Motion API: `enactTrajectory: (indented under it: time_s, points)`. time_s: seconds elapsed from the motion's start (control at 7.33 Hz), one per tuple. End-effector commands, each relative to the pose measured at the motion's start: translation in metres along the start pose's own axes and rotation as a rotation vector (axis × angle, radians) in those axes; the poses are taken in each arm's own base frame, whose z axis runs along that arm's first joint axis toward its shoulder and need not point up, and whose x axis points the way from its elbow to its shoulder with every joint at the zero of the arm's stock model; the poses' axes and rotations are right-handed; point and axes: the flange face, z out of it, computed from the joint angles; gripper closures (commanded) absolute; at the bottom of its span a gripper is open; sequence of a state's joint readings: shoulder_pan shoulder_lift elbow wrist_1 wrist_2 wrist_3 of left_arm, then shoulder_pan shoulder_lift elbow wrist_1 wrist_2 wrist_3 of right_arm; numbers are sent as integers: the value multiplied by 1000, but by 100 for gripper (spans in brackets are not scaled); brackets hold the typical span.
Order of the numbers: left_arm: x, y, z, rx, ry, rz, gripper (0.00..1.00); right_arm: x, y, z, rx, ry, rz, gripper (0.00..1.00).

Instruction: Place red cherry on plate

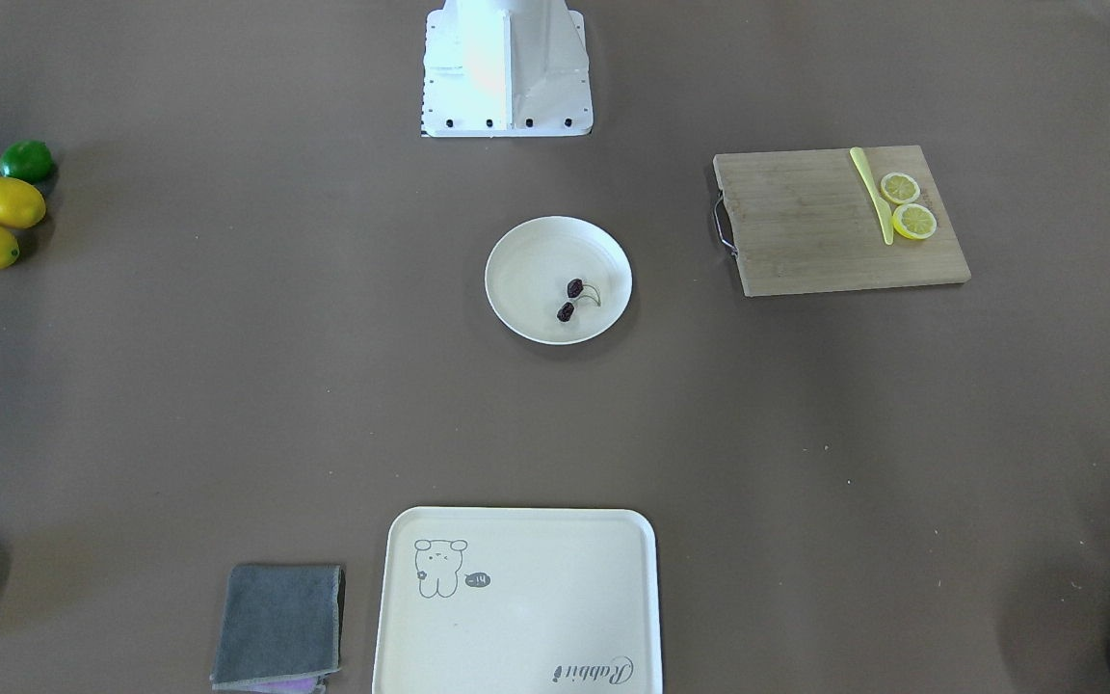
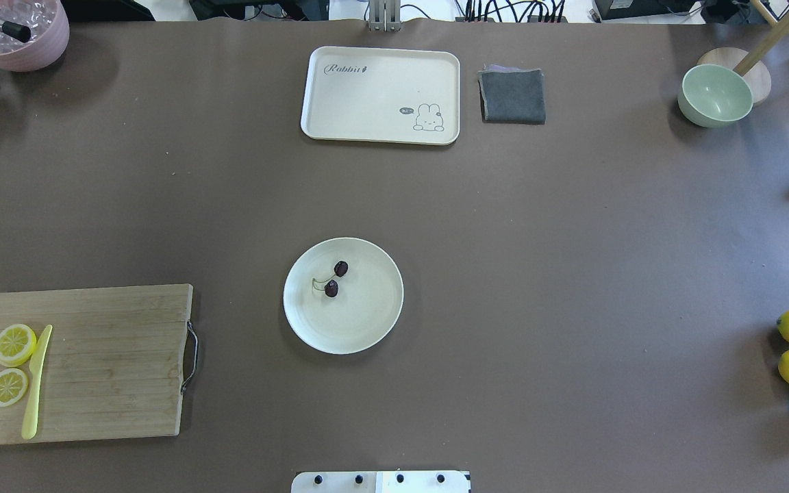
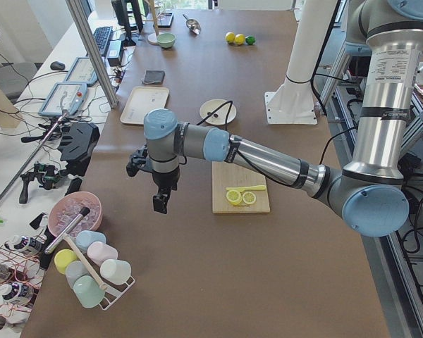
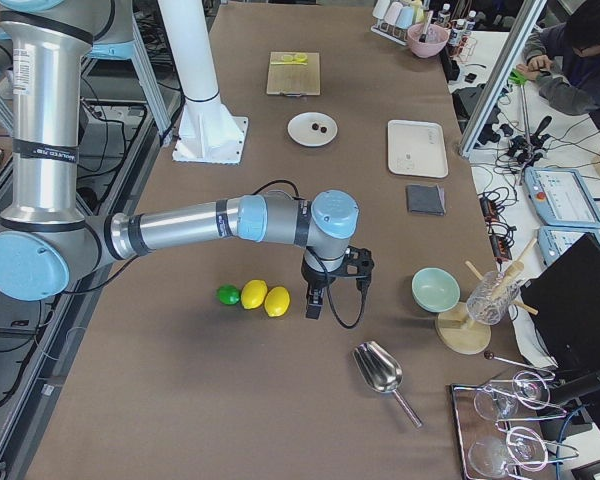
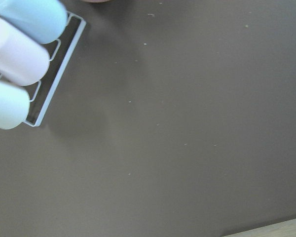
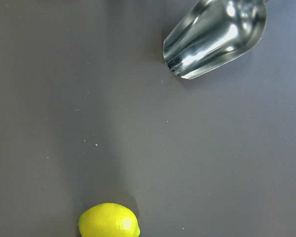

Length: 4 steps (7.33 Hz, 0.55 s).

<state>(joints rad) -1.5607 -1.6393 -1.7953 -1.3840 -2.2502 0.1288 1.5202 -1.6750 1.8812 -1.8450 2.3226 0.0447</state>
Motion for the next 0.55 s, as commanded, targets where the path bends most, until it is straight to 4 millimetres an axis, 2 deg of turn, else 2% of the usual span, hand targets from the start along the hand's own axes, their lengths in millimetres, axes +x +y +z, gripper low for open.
enactTrajectory:
  time_s: [0.0, 0.14, 0.27, 0.41]
  points:
    - [-49, 52, 19, -21, 83, -36, 2, 3, 0, 3, -7, 1, 7, 0]
    - [-62, 68, 26, -34, 89, -78, 2, 4, -1, 4, -8, 1, 7, 0]
    - [-68, 74, 33, -46, 93, -96, 2, 4, -1, 4, -9, 1, 8, 0]
    - [-70, 75, 27, -34, 90, -100, 2, 4, -1, 4, -8, 1, 7, 0]
